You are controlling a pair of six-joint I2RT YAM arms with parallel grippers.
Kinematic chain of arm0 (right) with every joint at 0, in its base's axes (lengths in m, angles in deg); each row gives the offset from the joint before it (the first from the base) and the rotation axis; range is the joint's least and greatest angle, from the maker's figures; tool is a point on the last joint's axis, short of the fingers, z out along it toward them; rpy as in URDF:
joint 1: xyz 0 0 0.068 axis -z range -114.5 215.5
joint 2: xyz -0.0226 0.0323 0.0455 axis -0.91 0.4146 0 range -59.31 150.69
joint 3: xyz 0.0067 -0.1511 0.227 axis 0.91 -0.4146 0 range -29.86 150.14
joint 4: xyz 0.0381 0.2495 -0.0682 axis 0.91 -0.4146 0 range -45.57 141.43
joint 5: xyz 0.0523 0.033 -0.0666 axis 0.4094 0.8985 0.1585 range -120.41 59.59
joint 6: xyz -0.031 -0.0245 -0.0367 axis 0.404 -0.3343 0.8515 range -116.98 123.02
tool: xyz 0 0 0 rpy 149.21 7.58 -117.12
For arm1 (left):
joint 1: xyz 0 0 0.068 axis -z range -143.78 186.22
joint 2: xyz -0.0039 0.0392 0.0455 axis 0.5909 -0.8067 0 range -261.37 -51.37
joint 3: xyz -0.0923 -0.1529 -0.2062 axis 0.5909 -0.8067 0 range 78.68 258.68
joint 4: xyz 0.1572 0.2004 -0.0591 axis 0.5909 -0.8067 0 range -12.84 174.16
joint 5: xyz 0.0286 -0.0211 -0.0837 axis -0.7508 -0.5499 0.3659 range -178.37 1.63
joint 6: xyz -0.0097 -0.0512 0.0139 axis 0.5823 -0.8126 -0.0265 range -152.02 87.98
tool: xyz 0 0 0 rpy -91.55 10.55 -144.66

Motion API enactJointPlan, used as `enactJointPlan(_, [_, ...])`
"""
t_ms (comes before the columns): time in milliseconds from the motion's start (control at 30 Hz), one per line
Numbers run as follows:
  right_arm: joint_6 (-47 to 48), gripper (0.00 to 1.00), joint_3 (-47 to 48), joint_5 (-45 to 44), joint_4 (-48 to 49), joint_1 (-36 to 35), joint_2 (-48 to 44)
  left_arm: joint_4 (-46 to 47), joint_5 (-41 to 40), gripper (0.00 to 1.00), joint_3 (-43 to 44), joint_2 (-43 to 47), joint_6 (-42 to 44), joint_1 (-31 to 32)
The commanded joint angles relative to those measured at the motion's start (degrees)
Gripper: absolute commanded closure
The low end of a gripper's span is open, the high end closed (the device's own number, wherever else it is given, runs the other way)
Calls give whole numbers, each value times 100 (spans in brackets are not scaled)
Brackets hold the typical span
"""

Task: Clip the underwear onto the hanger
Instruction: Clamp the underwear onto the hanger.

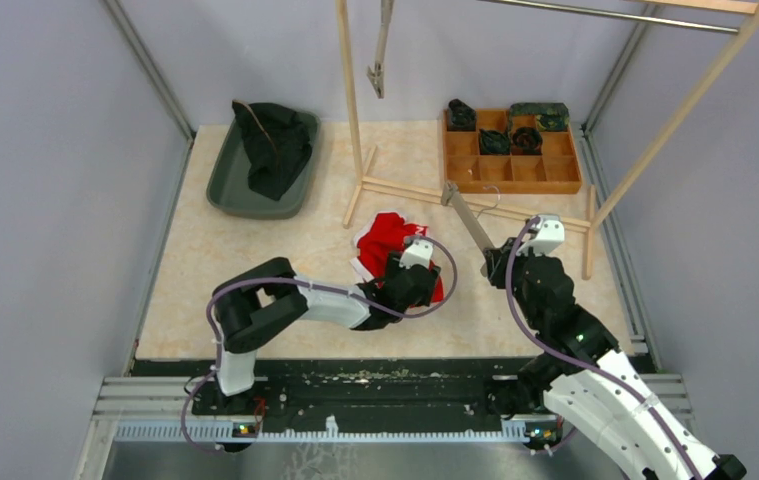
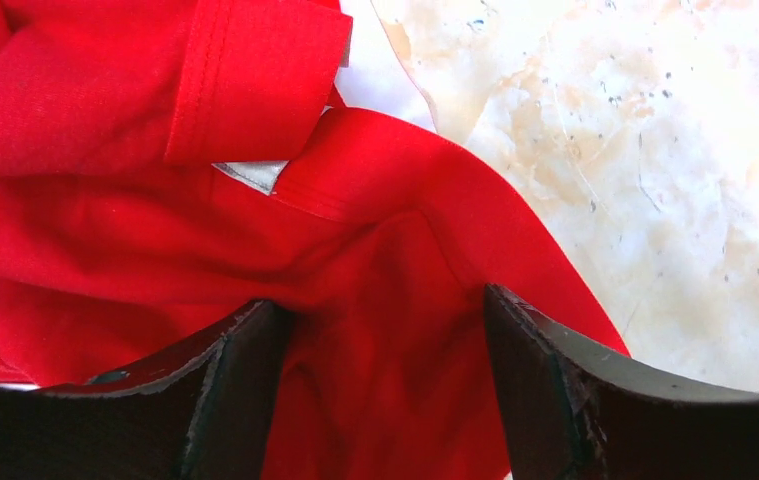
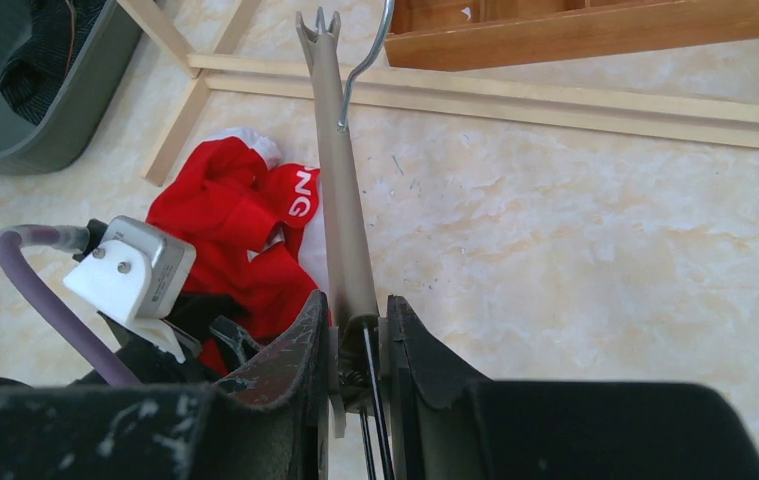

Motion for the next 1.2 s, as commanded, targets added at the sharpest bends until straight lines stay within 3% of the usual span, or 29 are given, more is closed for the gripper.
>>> enactJointPlan(0, [-57,100,19,-98,372,3,-104,-576,-617,25,185,-510,164,150])
enactJointPlan(200, [-48,100,27,-104,363,2,-93,-578,-794,32,158,-772,56,317])
enactJointPlan(567, [-48,100,19,-136,363,7,-94,-566,-770,79,-220,-866,-335,442])
enactJointPlan(767, [-61,100,4,-113,386,3,-43,-376,-635,100,-623,-80,-194,434])
enactJointPlan(967, [-168,100,-115,51,492,1,-8,476,27,100,-1324,1267,231,327])
enactJointPlan(1167, [-366,100,-283,298,628,8,-90,935,255,100,-1670,1929,254,211])
